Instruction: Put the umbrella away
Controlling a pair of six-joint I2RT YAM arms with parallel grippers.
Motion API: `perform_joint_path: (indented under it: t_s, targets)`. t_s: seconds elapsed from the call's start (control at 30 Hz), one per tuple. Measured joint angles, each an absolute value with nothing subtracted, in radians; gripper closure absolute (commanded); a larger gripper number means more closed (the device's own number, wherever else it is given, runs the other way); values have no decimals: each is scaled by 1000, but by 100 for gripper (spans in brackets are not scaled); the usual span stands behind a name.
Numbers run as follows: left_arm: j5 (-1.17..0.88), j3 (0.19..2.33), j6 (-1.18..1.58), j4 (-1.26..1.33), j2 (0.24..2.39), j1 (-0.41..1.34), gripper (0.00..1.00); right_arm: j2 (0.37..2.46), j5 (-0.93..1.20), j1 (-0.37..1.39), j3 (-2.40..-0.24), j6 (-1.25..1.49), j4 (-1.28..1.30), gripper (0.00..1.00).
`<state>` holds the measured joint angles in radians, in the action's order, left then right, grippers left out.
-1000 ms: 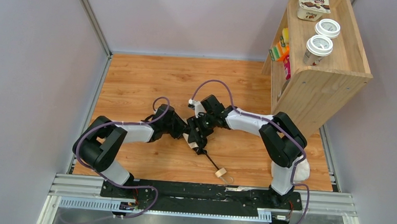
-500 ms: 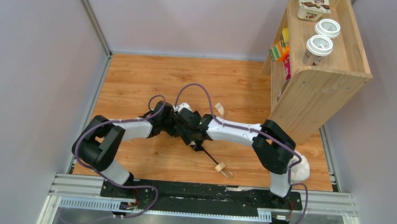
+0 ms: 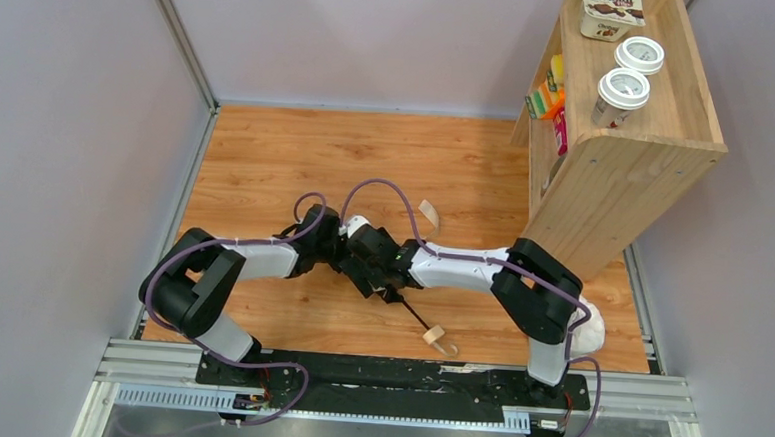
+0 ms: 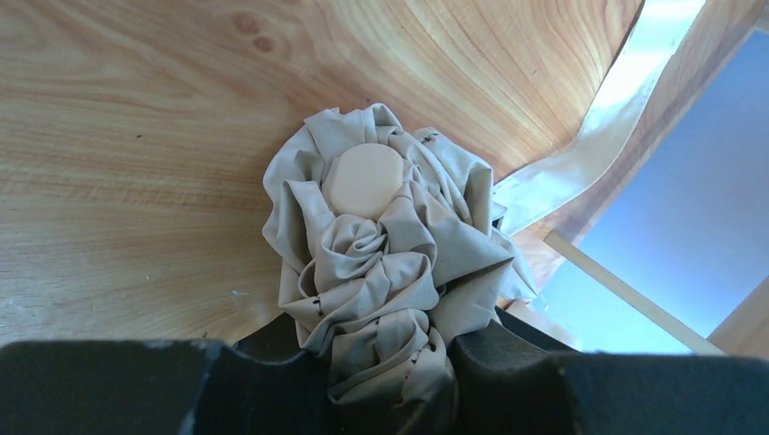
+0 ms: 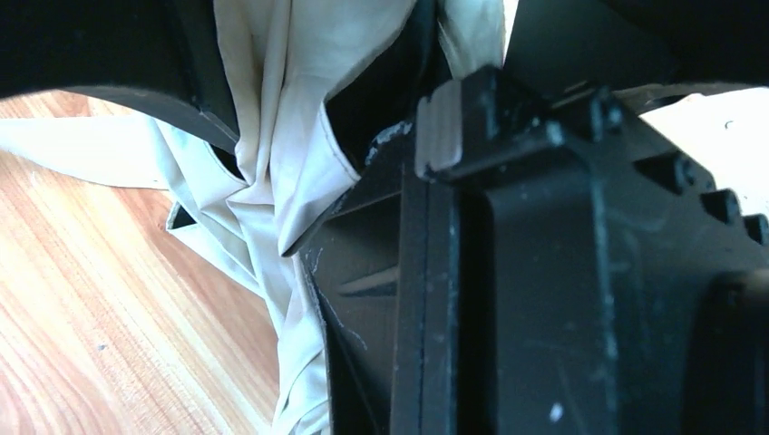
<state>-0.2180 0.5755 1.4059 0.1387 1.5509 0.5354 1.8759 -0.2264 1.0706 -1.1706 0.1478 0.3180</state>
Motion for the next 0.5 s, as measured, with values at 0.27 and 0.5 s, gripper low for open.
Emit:
perform_joint_path:
  t_s: [0.27, 0.5]
  targets:
    - [-208, 562, 1422, 154, 1536, 523, 74, 1894, -336, 1090, -1191, 157, 324, 100]
    - [-179, 544, 1406, 189, 1503, 530, 25, 1838, -86, 996, -1115, 91, 233, 100]
